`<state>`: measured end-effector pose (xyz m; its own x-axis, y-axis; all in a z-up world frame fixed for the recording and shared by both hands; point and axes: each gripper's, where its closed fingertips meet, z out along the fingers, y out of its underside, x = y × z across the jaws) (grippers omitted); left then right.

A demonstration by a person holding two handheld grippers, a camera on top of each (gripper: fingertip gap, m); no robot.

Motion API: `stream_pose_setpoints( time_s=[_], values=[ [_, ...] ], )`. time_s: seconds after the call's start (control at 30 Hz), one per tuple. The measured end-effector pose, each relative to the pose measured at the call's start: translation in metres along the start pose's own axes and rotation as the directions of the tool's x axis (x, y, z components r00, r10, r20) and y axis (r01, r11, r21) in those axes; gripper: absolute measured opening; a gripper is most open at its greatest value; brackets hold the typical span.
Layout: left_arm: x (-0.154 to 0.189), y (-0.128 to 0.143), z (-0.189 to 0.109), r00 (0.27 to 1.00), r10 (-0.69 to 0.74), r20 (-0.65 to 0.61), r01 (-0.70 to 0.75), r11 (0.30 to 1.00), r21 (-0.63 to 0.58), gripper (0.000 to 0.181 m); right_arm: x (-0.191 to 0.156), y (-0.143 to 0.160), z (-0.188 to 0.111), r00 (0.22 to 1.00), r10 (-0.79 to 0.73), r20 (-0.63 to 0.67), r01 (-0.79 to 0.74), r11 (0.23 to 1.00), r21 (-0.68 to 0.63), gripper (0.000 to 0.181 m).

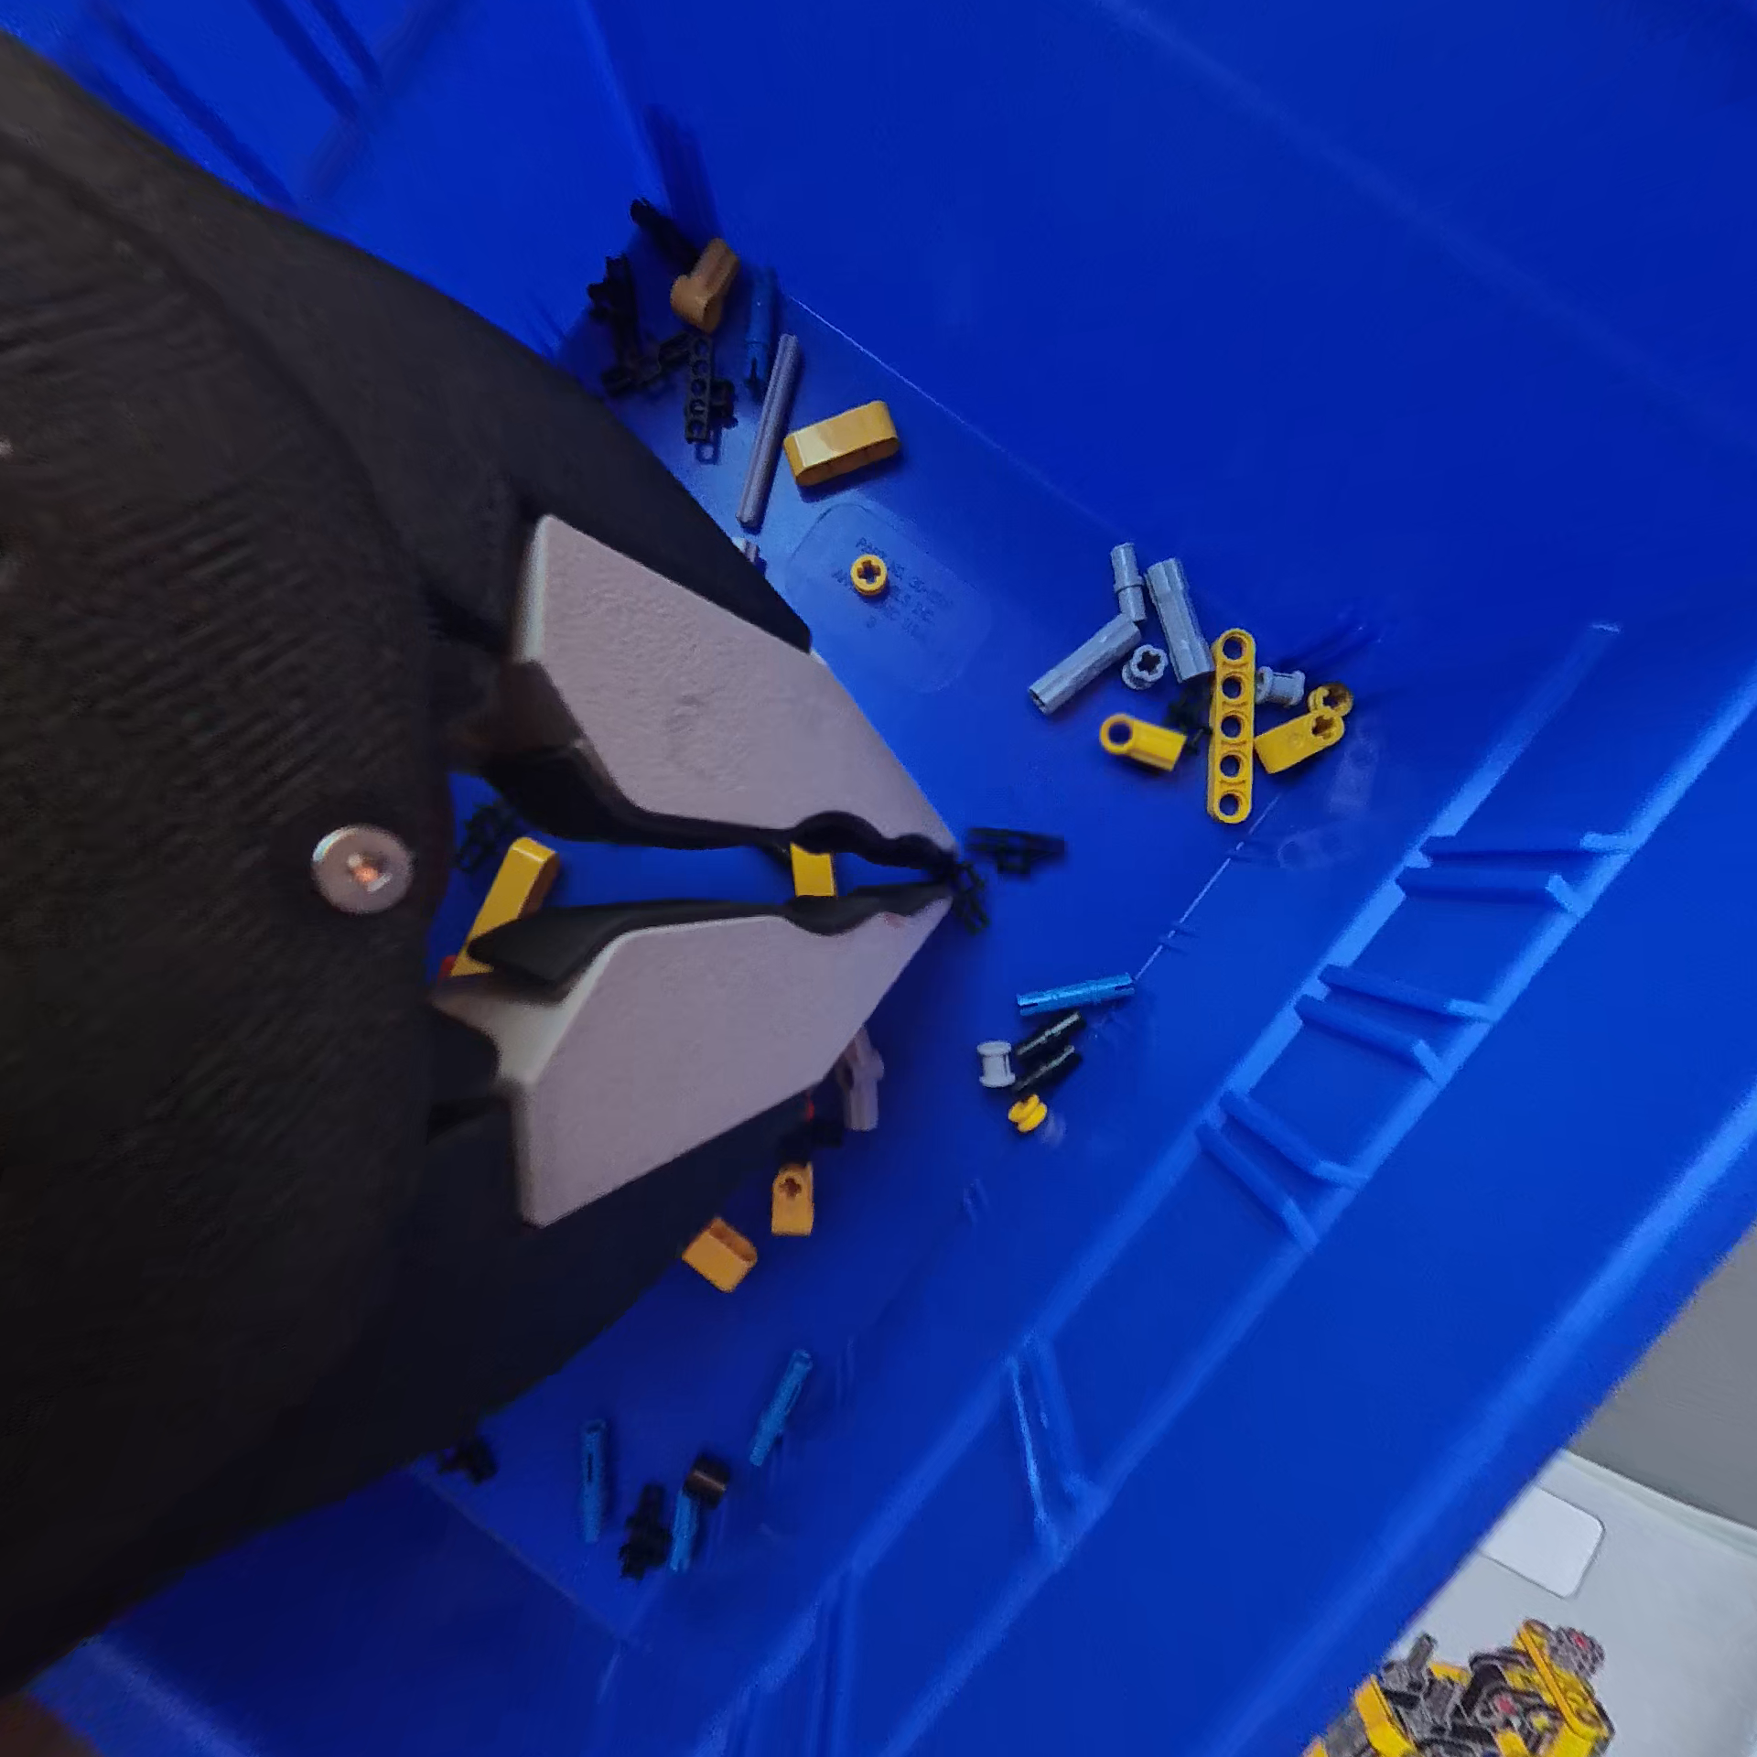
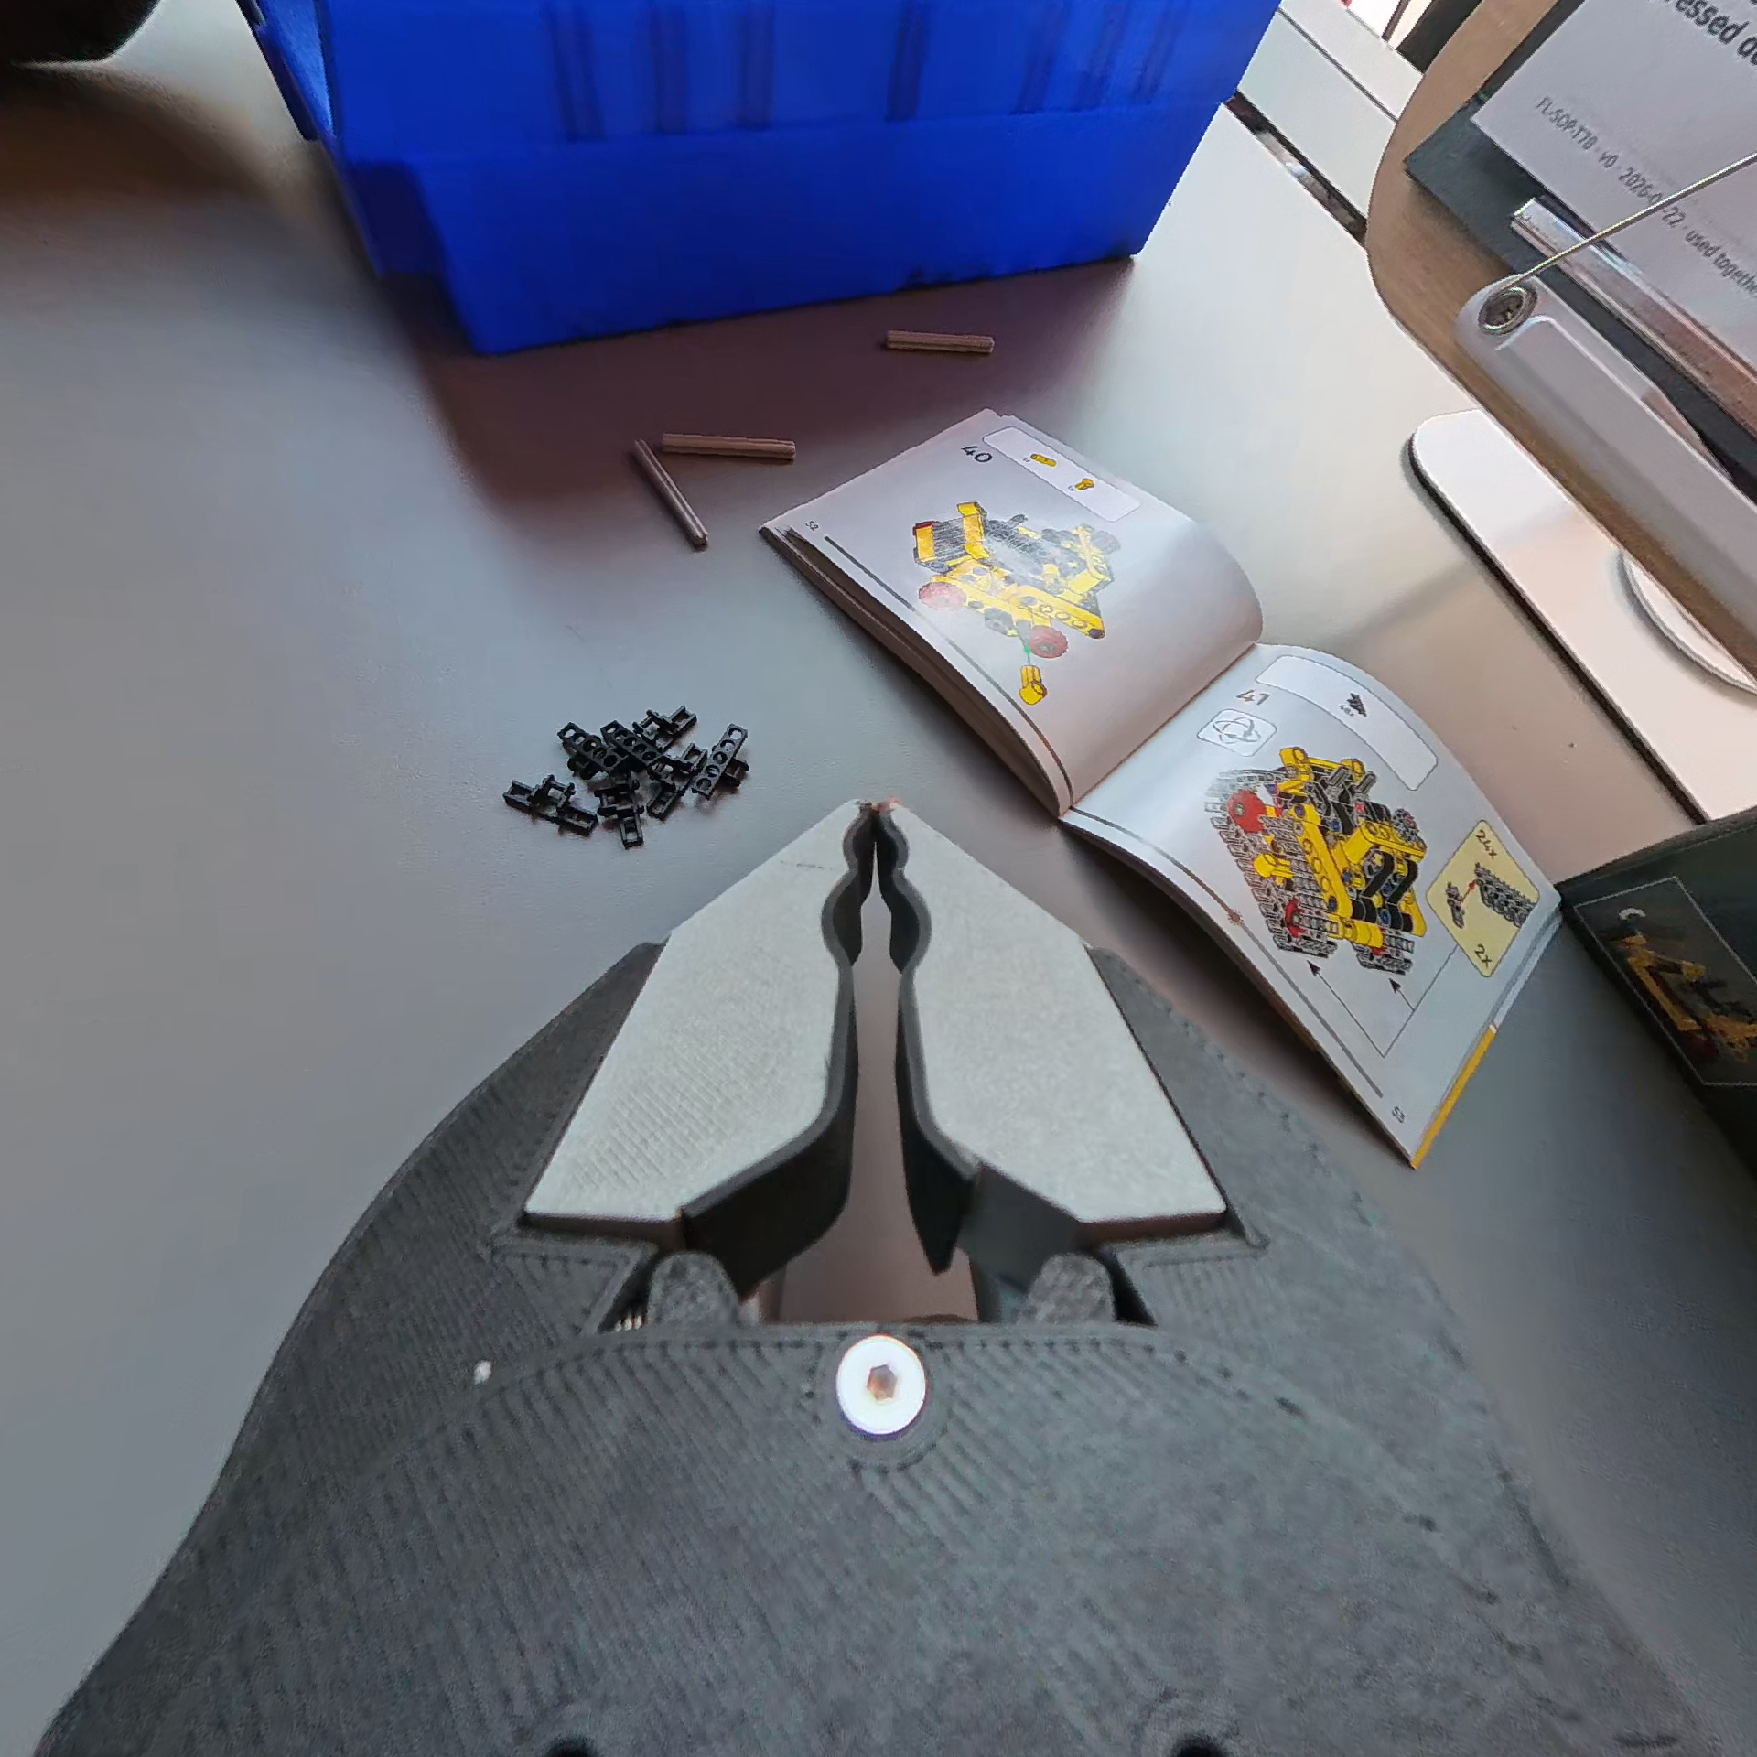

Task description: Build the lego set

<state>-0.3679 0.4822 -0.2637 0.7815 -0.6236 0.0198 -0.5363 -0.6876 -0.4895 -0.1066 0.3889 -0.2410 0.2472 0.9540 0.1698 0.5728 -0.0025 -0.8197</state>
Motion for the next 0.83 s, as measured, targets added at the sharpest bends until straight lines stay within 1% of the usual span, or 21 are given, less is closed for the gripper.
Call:
stream_pose_setpoints(
  time_s=[0.03, 0.3, 0.4, 0.5, 0.57, 0.67, 0.73, 0.8, 0.83],
  values=[
    [0.0, 0.001, 0.0, 1.0, -0.005, -0.005, 0.005, 1.0, -0.004, 0.0, 0.0, 0.0, 0.0, 1.0, 0.0, 0.0, 0.0, 1.0, 0.001, 0.0],
    [-0.001, 0.002, -0.001, 1.0, 0.007, 0.006, -0.007, 1.0, -0.008, 0.0, -0.001, 0.0, 0.0, 1.0, -0.008, 0.004, 0.008, 1.0, -0.004, 0.0],
    [-0.002, -0.005, -0.01, 1.0, 0.003, 0.013, -0.004, 1.0, 0.027, 0.0, -0.001, 0.0, 0.0, 1.0, -0.009, 0.002, 0.009, 1.0, -0.003, 0.0],
    [0.005, -0.022, -0.03, 1.0, 0.017, 0.02, -0.019, 0.994, 0.103, 0.0, 0.0, -0.001, -0.001, 1.0, -0.01, -0.001, 0.01, 1.0, 0.001, 0.0],
    [0.025, -0.042, -0.052, 0.998, 0.071, 0.002, -0.07, 0.98, 0.185, 0.0, 0.001, -0.002, -0.001, 1.0, -0.009, -0.003, 0.009, 1.0, 0.002, 0.0],
    [0.082, -0.072, -0.084, 0.969, 0.245, -0.043, -0.222, 0.929, 0.296, 0.0, 0.002, -0.001, 0.0, 1.0, -0.007, -0.009, 0.007, 1.0, 0.0, 0.0],
    [0.132, -0.079, -0.088, 0.918, 0.386, -0.095, -0.341, 0.888, 0.307, 0.0, 0.003, 0.0, 0.0, 1.0, -0.003, -0.014, 0.003, 1.0, -0.003, 0.0],
    [0.157, -0.085, -0.082, 0.886, 0.462, -0.036, -0.437, 0.86, 0.265, 0.0, 0.004, 0.0, -0.001, 1.0, -0.001, -0.018, 0.001, 1.0, -0.002, 0.0],
    [0.171, -0.086, -0.078, 0.87, 0.491, -0.038, -0.467, 0.847, 0.253, 0.0, 0.005, -0.001, -0.002, 1.0, 0.0, -0.022, 0.0, 1.0, 0.001, 0.0]
  ],
)
